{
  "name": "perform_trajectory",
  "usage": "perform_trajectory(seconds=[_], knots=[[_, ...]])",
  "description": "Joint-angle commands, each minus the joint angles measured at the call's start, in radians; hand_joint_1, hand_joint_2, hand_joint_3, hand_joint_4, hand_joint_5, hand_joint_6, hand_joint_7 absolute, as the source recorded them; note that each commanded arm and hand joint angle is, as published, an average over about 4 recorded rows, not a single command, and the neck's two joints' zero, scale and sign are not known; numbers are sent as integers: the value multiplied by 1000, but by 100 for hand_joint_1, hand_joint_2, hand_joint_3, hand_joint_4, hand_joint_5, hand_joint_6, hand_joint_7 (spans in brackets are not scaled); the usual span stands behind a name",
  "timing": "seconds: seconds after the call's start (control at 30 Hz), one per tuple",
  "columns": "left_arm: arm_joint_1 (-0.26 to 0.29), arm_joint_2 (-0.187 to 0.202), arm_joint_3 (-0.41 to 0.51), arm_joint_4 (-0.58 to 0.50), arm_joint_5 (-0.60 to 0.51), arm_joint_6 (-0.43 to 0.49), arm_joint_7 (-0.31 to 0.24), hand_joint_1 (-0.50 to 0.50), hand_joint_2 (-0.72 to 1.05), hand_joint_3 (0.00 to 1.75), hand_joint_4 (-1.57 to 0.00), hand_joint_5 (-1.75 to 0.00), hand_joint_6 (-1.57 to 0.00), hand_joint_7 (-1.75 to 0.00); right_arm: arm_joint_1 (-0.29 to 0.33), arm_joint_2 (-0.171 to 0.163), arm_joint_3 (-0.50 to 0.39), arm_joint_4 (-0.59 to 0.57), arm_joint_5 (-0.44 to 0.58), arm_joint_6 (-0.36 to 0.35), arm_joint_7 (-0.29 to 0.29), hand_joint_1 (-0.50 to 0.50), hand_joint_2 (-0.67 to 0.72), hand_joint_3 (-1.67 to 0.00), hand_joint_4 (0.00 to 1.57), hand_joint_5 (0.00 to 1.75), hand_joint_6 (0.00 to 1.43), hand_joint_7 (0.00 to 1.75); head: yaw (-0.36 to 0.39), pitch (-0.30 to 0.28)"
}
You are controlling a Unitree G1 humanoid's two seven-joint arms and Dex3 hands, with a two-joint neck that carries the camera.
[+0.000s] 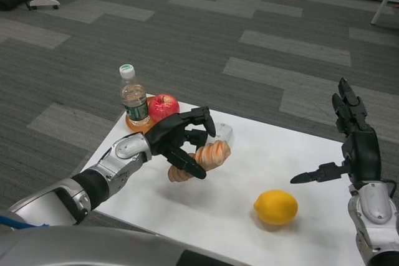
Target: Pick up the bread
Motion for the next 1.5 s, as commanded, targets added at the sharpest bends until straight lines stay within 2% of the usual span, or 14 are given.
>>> perform_trajectory(seconds=[0.03,0.2,0.27,0.33,0.43,0.63,0.83,1.1,1.5], knots=[[4,12,-30,-29,-80,-66,23,48,78,0,-153,-175,-43,-161,3,5,-7,-6,3,-1,-3,-8,9,0,0,0,0,0,1,6],[4,14,-79,-68,-198,-159,66,48,87,9,-153,-175,-48,-168,3,7,-7,-7,3,-1,-3,-8,9,0,0,0,0,0,1,10],[4,14,-94,-83,-229,-190,80,48,87,9,-153,-175,-51,-164,3,7,-7,-7,3,-1,-3,-8,9,0,0,0,0,0,-1,14],[4,14,-100,-93,-243,-211,91,48,87,9,-153,-175,-54,-161,3,8,-7,-8,3,-1,-3,-8,9,0,0,0,0,0,-5,17],[3,14,-109,-104,-262,-249,113,48,87,9,-153,-175,-56,-166,4,9,-8,-13,3,-1,-3,-8,9,0,0,0,0,0,-9,18],[-4,15,-132,-115,-288,-407,189,48,87,7,-153,-175,-61,-166,5,11,-18,-28,3,-1,-3,-8,9,0,0,0,0,0,-17,19],[-9,25,-152,-127,-285,-494,228,48,87,7,-153,-175,-65,-168,12,12,-24,-36,3,-1,-3,-8,9,0,0,0,0,0,-18,19],[-18,58,-178,-153,-269,-523,255,48,87,9,-153,-175,-65,-168,14,12,-28,-41,3,-1,-3,-8,9,0,0,0,0,0,-22,37],[-18,62,-184,-154,-265,-528,264,48,87,9,-153,-175,-65,-168,13,15,-28,-40,3,-1,-3,-8,9,0,0,0,0,0,-23,39]])
